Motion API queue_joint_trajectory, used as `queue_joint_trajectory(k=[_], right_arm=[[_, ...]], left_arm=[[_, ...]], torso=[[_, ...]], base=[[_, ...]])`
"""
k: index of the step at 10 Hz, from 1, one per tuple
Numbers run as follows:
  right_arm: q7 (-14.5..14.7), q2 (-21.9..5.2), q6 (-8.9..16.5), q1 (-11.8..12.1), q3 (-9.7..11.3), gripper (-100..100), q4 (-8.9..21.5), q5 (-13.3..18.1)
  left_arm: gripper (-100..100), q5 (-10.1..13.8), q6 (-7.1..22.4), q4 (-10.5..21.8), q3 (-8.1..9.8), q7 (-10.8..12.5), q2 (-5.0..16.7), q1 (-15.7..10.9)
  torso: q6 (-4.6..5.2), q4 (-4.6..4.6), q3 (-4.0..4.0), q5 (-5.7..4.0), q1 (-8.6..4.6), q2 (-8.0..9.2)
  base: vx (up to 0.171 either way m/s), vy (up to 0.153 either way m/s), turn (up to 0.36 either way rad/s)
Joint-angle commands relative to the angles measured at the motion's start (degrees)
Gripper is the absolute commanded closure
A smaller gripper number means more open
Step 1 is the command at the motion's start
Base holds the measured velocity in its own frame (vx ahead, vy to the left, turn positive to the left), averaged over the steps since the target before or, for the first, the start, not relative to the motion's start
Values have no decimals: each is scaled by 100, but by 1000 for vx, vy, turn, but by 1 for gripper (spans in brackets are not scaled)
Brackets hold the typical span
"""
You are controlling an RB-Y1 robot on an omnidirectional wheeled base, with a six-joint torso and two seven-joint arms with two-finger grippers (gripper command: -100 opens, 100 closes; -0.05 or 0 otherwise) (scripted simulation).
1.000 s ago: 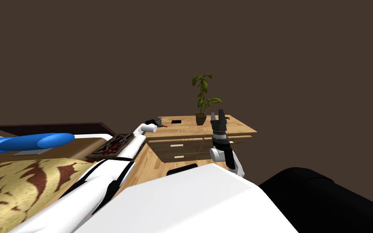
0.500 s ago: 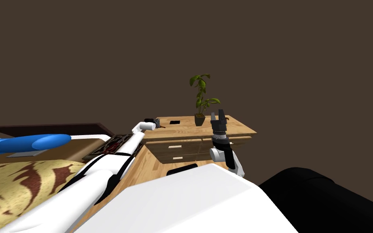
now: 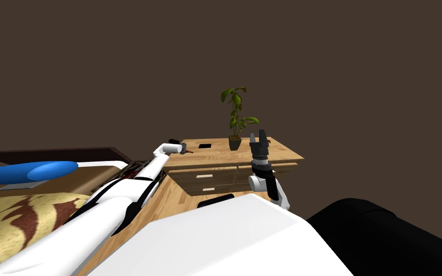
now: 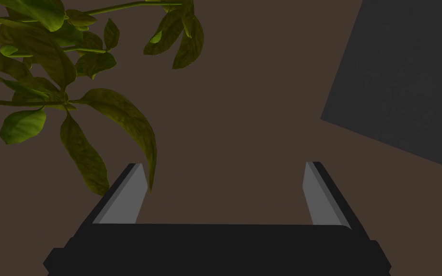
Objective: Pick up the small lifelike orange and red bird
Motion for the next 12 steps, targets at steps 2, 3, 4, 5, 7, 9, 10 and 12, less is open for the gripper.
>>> queue_joint_trajectory(k=[2,3,4,5,7,9,10,12], right_arm=[[0,0,0,0,0,0,0,0],[0,0,0,0,0,0,0,0],[0,0,0,0,0,0,0,0],[0,0,0,0,0,0,0,0],[0,0,0,0,0,0,0,0],[0,-1,0,1,-1,0,0,0],[0,-1,0,0,-1,0,0,0],[0,0,0,0,0,0,0,0]], left_arm=[[-100,90,329,313,-17,-29,79,-148],[-100,123,427,421,-23,-44,103,-184],[-100,146,497,500,-29,-54,118,-199],[-100,129,455,417,-24,-42,112,-177],[-100,61,300,523,10,-55,43,-89],[-100,61,320,503,12,-52,48,-76],[100,57,298,511,14,-53,44,-74],[100,56,305,512,10,-57,44,-71]], torso=[[0,0,1,0,0,1],[0,1,1,-1,-4,2],[0,1,1,-1,-4,1],[0,0,1,0,1,2],[0,3,6,3,14,11],[0,-3,-8,6,25,-14],[-1,-2,-3,5,22,-4],[0,4,6,5,17,8]], base=[[28,-51,-11],[32,-56,-5],[30,-39,1],[12,-15,2],[29,5,-13],[60,16,-12],[0,0,0],[0,0,0]])
